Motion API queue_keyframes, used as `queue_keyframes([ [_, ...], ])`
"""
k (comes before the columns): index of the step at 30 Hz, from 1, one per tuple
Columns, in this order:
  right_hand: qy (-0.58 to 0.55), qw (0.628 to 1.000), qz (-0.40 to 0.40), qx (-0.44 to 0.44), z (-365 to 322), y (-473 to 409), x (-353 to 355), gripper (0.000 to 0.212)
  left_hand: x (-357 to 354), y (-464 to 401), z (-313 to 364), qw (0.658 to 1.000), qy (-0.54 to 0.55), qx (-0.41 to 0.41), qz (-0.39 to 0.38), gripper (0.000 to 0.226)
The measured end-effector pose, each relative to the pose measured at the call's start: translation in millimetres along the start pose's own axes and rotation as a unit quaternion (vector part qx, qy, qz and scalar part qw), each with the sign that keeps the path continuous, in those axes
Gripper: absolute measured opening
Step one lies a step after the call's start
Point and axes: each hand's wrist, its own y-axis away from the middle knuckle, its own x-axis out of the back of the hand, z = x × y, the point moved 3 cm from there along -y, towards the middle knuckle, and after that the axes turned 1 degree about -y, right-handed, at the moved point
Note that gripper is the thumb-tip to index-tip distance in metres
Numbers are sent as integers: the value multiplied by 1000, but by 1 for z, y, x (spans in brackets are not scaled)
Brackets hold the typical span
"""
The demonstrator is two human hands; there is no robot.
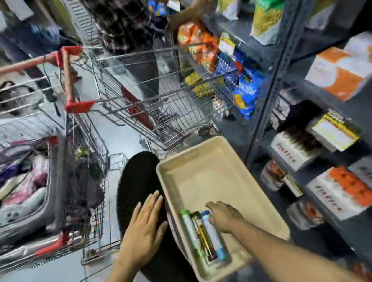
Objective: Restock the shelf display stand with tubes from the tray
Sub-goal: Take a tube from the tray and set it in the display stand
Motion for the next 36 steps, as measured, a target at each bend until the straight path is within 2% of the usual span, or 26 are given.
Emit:
queue_keyframes([
  [5,65,997,-44,-6,-14,-25,-3,48,1,-2,2,999,25,25,17,62],
  [12,143,987,-68,-3,-26,-42,-9,34,2,1,4,999,34,15,9,64],
  [22,84,991,-99,-11,-32,-44,14,37,1,2,3,999,32,5,15,63],
  [26,100,992,-74,13,-45,-24,73,25,6,2,4,999,45,9,18,63],
  [30,103,991,-20,79,-63,16,163,33,32,-26,14,999,19,-30,42,65],
  [33,98,989,32,110,-77,60,244,27,74,-69,35,994,13,-61,93,68],
  [36,120,978,99,138,-92,117,322,37,123,-116,66,985,34,-87,148,67],
])
